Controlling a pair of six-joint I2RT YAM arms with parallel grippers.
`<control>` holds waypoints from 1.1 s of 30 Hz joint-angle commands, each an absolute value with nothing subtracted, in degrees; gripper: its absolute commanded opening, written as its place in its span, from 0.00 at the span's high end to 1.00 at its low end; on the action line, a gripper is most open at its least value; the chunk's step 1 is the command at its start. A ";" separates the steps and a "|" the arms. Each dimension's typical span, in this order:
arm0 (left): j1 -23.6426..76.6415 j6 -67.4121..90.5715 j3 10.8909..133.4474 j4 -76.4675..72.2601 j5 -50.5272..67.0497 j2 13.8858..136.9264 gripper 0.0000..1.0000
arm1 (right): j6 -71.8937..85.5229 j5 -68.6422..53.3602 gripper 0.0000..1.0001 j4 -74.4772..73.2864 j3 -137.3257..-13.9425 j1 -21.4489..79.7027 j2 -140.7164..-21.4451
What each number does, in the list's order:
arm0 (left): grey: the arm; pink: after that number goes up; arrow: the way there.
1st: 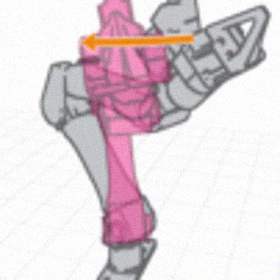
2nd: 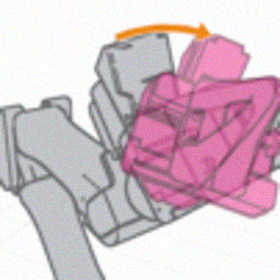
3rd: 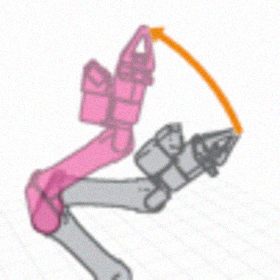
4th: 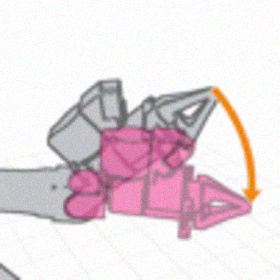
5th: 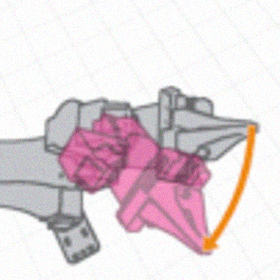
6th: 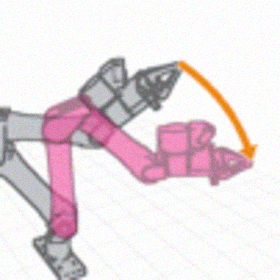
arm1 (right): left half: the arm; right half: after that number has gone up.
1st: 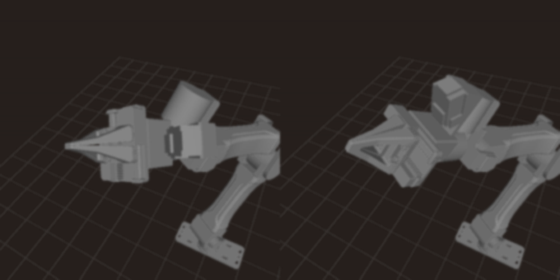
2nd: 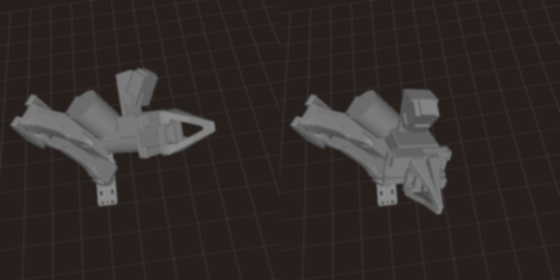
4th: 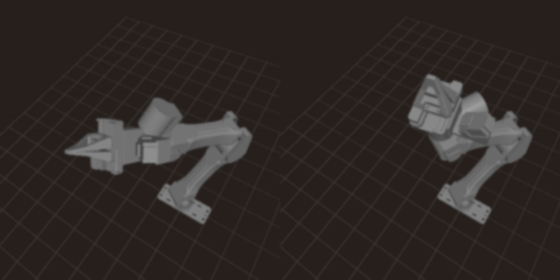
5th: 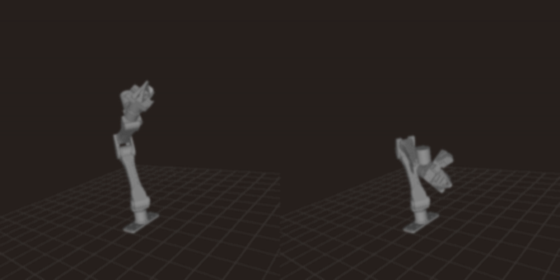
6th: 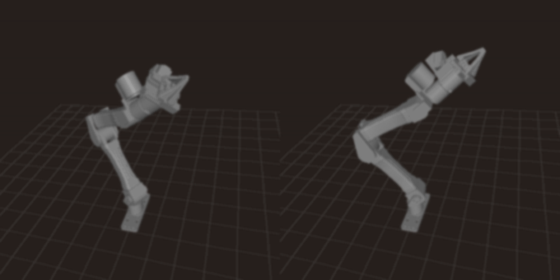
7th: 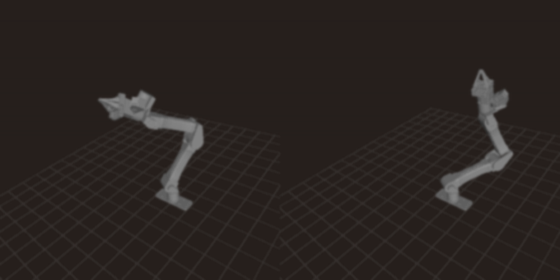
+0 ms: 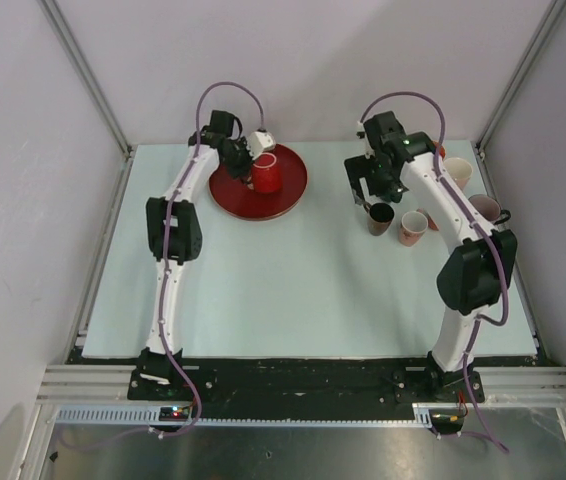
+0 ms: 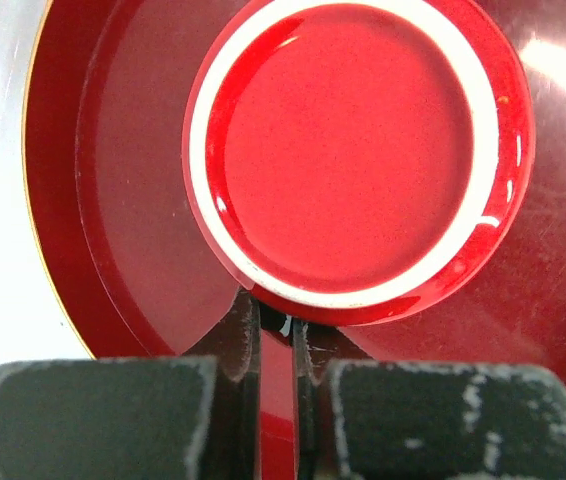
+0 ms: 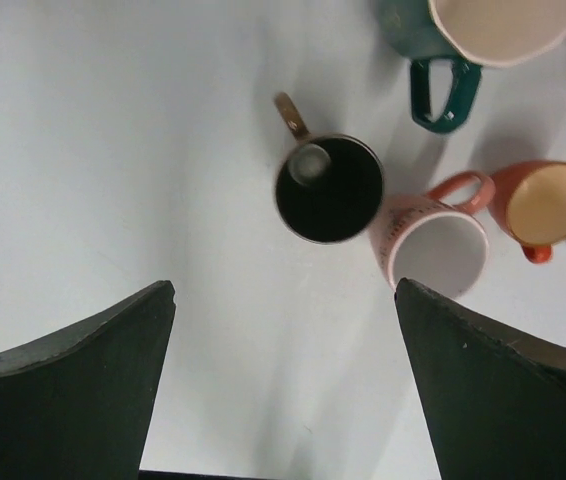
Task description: Turn the mug right side up
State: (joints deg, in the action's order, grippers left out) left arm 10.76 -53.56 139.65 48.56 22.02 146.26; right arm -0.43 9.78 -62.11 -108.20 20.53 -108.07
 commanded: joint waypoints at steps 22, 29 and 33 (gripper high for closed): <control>13.41 11.66 136.08 38.21 39.71 115.52 1.00 | 46.45 -31.25 0.01 25.51 -92.92 24.26 -102.00; 14.66 11.53 133.78 37.98 42.84 114.21 1.00 | 49.55 -30.93 0.12 31.27 -96.59 24.35 -105.45; 15.26 10.58 132.49 38.03 44.43 114.02 1.00 | 51.09 -30.12 0.50 32.87 -99.51 24.23 -107.88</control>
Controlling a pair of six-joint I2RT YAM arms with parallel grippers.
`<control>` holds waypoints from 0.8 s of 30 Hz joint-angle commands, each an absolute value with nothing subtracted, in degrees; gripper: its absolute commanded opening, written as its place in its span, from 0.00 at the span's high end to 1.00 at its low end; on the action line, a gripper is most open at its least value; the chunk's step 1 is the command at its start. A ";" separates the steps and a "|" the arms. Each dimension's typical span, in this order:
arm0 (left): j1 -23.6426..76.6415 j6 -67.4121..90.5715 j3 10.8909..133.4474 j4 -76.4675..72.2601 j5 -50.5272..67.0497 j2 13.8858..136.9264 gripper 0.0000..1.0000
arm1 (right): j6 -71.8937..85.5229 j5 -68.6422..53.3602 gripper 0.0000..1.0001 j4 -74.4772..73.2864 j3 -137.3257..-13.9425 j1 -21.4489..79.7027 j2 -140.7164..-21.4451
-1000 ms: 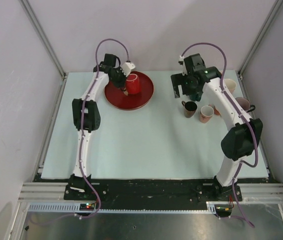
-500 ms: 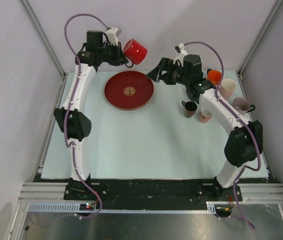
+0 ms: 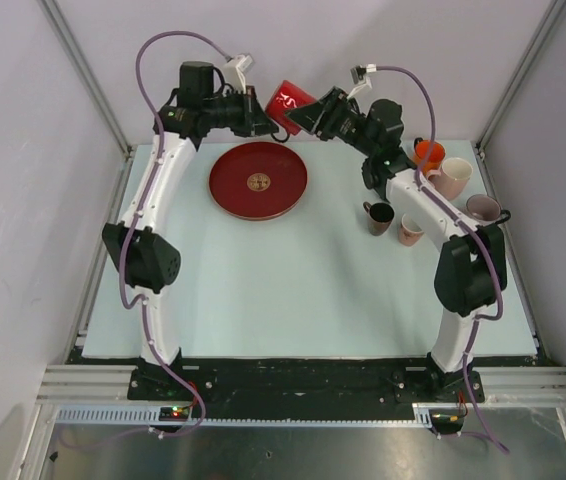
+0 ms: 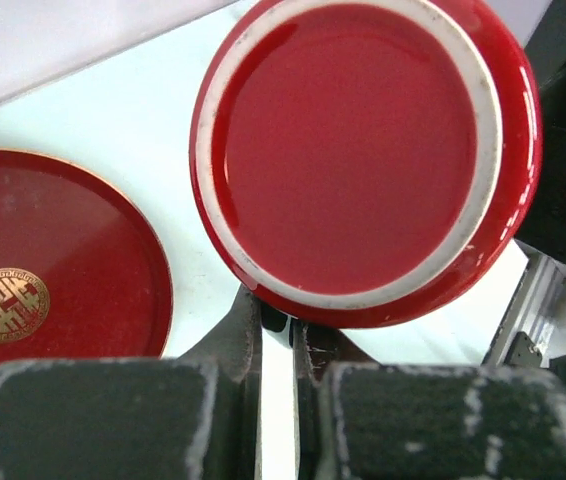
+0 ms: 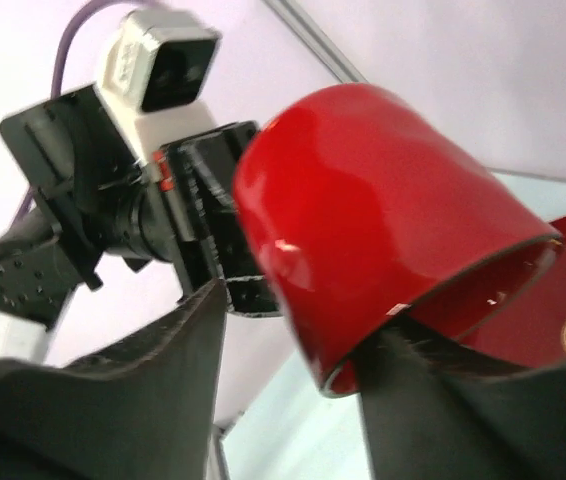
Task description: Turn the mug right side up
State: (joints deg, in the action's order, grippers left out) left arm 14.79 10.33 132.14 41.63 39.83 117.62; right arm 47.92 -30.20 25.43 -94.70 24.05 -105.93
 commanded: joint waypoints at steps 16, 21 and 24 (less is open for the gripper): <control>7.04 -10.97 107.51 39.28 6.41 102.26 0.00 | 4.26 -4.16 1.00 -41.70 -147.06 20.74 -131.64; 2.33 -15.03 96.54 39.31 6.93 97.82 0.00 | -1.19 -1.30 1.00 -39.29 -141.05 19.37 -132.92; 0.54 -15.92 92.36 39.33 6.56 96.74 0.00 | -1.95 -1.84 1.00 -40.85 -142.38 18.79 -136.27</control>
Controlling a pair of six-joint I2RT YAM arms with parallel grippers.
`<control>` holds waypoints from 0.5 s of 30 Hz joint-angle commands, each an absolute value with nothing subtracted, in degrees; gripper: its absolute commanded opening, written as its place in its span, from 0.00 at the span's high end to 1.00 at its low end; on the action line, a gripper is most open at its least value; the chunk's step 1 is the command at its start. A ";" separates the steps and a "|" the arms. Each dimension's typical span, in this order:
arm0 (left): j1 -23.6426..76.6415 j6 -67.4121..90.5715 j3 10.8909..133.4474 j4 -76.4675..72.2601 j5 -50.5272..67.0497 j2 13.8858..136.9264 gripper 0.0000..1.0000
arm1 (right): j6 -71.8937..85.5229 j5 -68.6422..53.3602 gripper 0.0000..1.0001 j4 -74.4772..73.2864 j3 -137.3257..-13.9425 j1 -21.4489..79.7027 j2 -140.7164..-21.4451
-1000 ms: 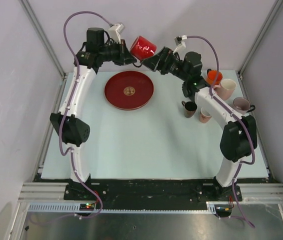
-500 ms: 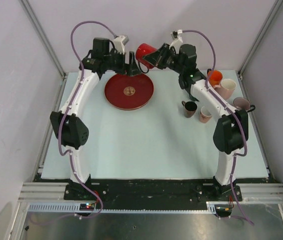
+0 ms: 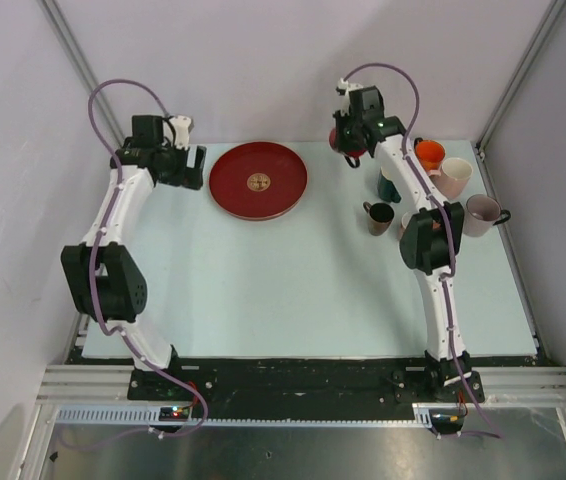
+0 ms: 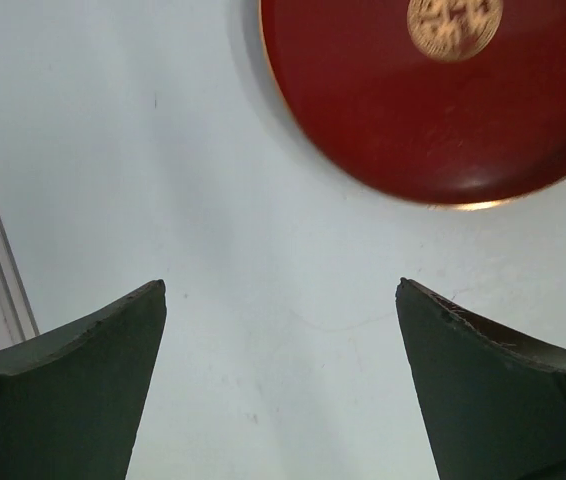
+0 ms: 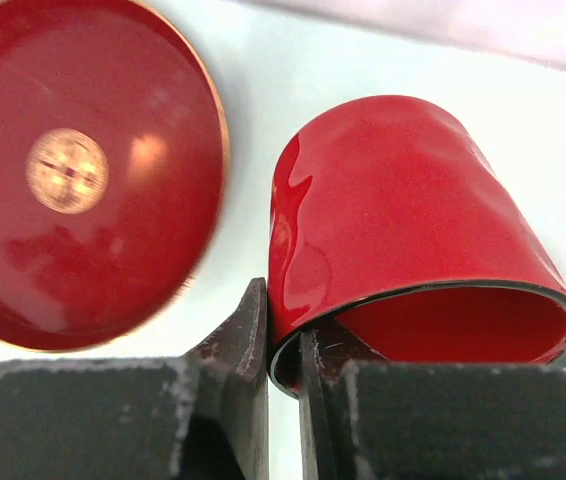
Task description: Turn the mug right side up
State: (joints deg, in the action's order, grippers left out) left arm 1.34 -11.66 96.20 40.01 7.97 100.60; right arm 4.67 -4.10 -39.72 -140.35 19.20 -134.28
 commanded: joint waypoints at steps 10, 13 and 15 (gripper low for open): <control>-4.15 -16.16 88.05 39.29 8.28 95.93 0.00 | -5.39 7.46 1.00 -49.39 -142.25 19.55 -141.89; -4.27 -16.09 88.33 39.29 8.58 96.33 0.00 | -5.79 8.82 1.00 -52.78 -143.57 19.56 -143.19; -4.19 -16.13 88.42 39.31 8.72 96.51 0.00 | -6.37 9.17 1.00 -54.70 -143.58 19.70 -143.64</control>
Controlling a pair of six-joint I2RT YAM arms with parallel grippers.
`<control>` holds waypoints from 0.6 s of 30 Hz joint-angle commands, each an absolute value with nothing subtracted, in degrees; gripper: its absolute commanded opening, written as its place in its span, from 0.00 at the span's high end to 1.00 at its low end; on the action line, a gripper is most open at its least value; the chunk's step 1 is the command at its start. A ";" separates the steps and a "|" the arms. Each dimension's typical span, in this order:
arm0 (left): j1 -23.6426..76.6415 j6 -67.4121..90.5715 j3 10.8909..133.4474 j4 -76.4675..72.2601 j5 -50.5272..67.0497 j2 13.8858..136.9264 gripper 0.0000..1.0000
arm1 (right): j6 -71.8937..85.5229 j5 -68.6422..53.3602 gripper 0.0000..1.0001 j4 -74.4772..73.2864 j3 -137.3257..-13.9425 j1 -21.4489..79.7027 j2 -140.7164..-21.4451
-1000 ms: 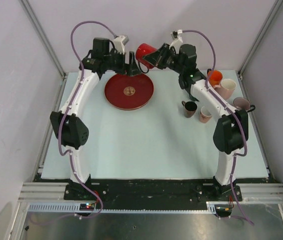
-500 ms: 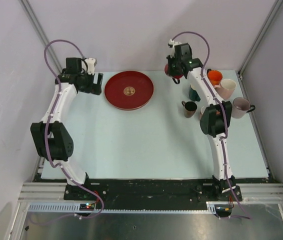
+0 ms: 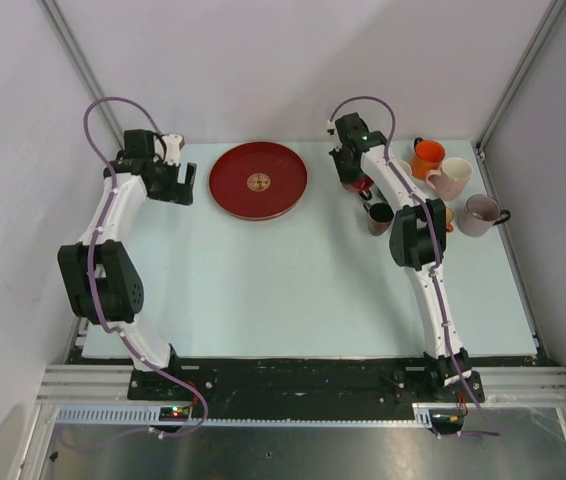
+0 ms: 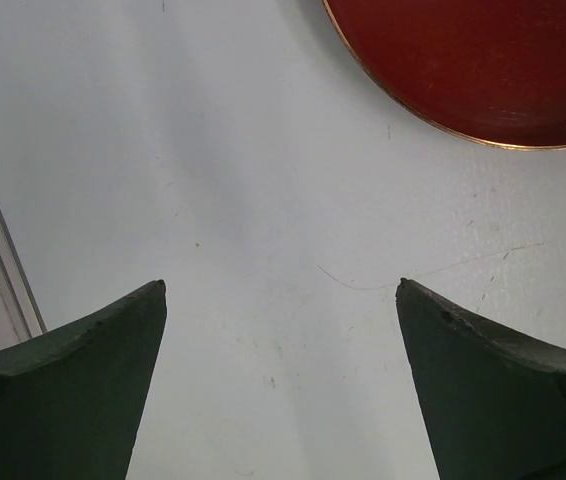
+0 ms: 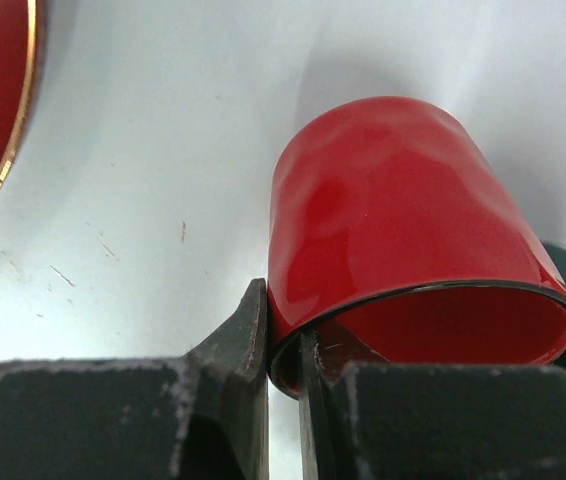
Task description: Turn the mug right side up
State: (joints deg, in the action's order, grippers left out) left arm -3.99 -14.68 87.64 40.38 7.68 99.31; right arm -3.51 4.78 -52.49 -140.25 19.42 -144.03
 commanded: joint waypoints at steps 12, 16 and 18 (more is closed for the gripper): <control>-4.28 -18.03 86.95 39.55 8.23 95.31 0.00 | -7.23 10.61 0.57 -55.05 -142.69 19.52 -142.91; -4.28 -18.91 86.29 39.80 8.39 94.15 0.00 | -8.94 12.13 0.42 -54.19 -142.48 20.44 -140.10; -4.30 -19.14 86.06 39.92 8.43 93.63 0.00 | -9.66 12.70 0.36 -53.95 -142.36 20.78 -138.52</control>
State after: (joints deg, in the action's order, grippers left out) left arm -4.01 -17.15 86.17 40.51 7.75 98.06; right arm -7.51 10.04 -54.76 -140.29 19.81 -144.53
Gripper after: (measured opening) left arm 0.995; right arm 0.590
